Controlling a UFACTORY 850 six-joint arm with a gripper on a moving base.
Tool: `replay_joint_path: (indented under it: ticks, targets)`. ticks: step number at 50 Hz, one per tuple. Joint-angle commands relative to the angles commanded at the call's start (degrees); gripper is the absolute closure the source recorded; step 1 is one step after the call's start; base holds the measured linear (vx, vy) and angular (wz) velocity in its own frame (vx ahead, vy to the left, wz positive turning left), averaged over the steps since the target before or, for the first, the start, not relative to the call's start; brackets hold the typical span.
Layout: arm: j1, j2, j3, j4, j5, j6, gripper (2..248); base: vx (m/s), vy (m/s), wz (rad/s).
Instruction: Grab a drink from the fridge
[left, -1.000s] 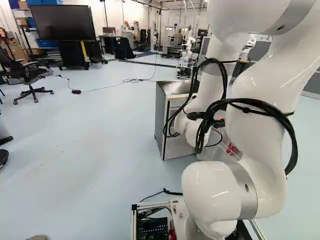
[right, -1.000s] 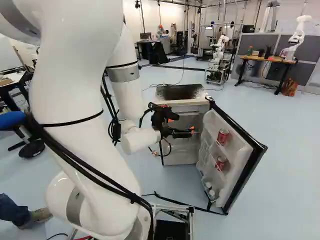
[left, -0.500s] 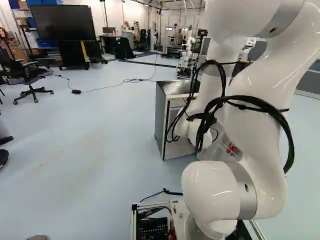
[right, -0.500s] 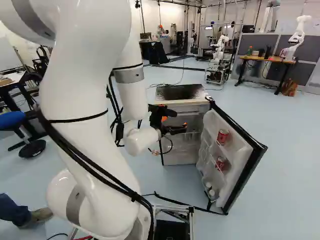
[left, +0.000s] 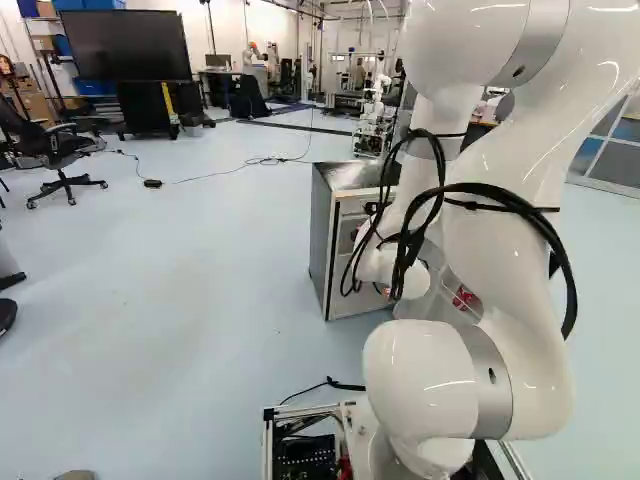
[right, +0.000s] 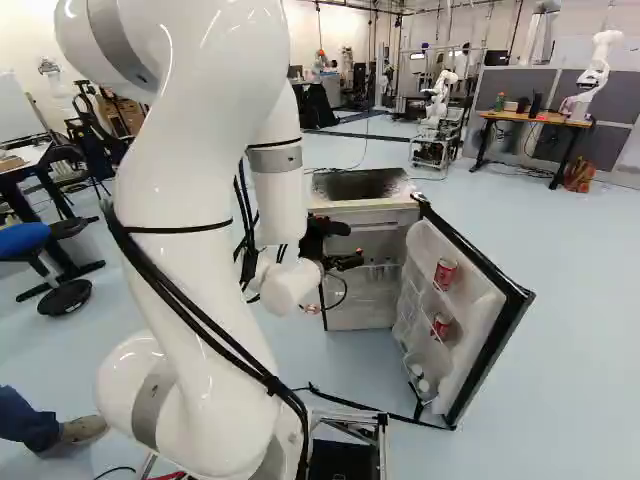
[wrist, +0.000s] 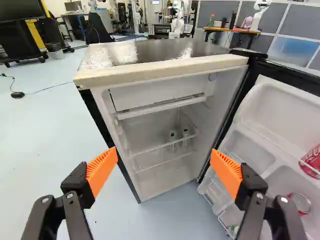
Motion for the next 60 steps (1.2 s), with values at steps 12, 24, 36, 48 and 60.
replay_joint_path:
  ticks: [12, 24, 36, 48, 60]
  targets:
    - [-0.5, -0.9, -0.4, -0.3, 0.0, 0.0, 3, 0.0, 0.0, 0.0]
    - [-0.5, -0.9, -0.4, 0.6, 0.0, 0.0, 3, 0.0, 0.0, 0.0]
    - [-1.0, -1.1, -0.6, 4.6, 0.0, 0.0, 3, 0.0, 0.0, 0.0]
    - [-3.1, -1.7, -1.5, 10.1, 0.0, 0.0, 3, 0.0, 0.0, 0.0]
    - [-5.4, -2.6, -2.9, 15.9, 0.3, 0.0, 3, 0.0, 0.0, 0.0]
